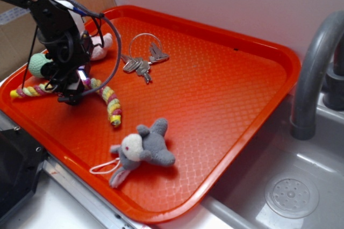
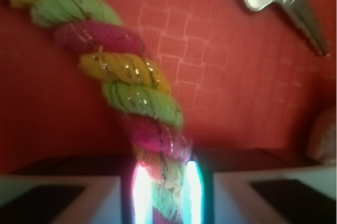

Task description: Grab the multicolored rope.

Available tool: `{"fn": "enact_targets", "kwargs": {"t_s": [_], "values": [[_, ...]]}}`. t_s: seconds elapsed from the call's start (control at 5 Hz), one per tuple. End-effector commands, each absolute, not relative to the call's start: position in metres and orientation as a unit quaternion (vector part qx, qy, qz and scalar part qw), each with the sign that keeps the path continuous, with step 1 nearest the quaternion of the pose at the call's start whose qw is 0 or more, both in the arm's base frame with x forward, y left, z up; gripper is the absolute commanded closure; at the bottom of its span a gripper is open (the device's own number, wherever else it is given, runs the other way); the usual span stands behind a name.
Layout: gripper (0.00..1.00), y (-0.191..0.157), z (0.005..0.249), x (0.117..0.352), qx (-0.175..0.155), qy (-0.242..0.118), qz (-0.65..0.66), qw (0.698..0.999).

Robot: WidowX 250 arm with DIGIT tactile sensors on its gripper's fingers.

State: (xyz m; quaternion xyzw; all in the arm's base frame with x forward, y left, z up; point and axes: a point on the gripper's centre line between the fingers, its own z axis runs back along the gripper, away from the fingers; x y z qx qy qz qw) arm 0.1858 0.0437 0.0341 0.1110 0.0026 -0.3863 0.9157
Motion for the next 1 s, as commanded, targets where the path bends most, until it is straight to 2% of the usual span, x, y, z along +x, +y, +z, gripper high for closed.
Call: {"fn": "enact_targets", "kwargs": {"t_s": [0.0,0.2,0.4,0.6,0.8], "values": [[1.00,0.026,0.131,0.193,0.104,-0.045,-0.156,0.981],[1.00,0.019,0.156,0.198,0.100,-0.019,-0.034,0.994],[1.00,0.012,0.200,0.200,0.056,0.002,0.091,0.994],[1.00,0.004,0.226,0.192,0.036,-0.018,0.215,0.976],[1.00,-0.003,0.226,0.185,0.002,-0.034,0.229,0.973]]}}
